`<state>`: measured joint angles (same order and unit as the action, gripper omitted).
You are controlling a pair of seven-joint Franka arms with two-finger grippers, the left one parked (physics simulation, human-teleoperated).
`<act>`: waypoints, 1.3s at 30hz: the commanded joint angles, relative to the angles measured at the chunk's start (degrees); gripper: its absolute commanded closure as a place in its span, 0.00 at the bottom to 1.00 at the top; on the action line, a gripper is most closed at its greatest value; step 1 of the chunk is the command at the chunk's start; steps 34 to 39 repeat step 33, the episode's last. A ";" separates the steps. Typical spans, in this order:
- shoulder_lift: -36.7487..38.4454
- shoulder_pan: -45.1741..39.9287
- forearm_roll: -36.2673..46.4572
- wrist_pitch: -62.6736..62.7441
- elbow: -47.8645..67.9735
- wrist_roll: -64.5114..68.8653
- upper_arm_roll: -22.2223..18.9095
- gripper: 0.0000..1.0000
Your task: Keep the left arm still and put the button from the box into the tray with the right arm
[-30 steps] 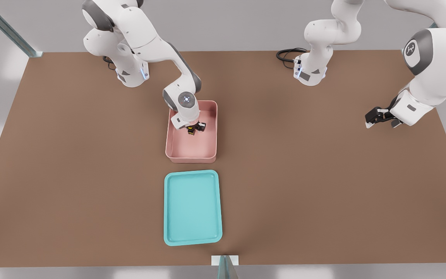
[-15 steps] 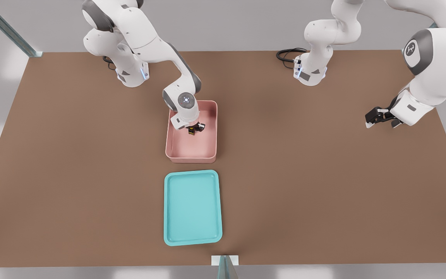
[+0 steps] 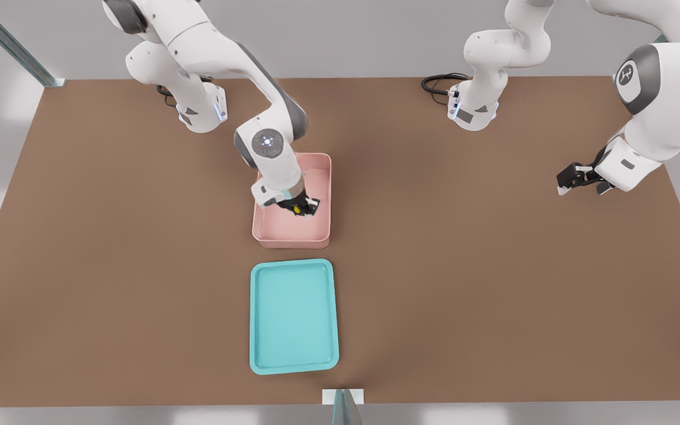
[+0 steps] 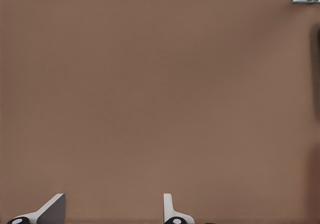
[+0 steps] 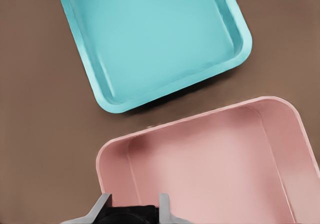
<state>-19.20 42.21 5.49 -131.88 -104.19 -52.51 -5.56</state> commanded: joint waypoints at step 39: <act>7.07 -29.81 -11.29 48.39 26.05 57.08 0.29 0.00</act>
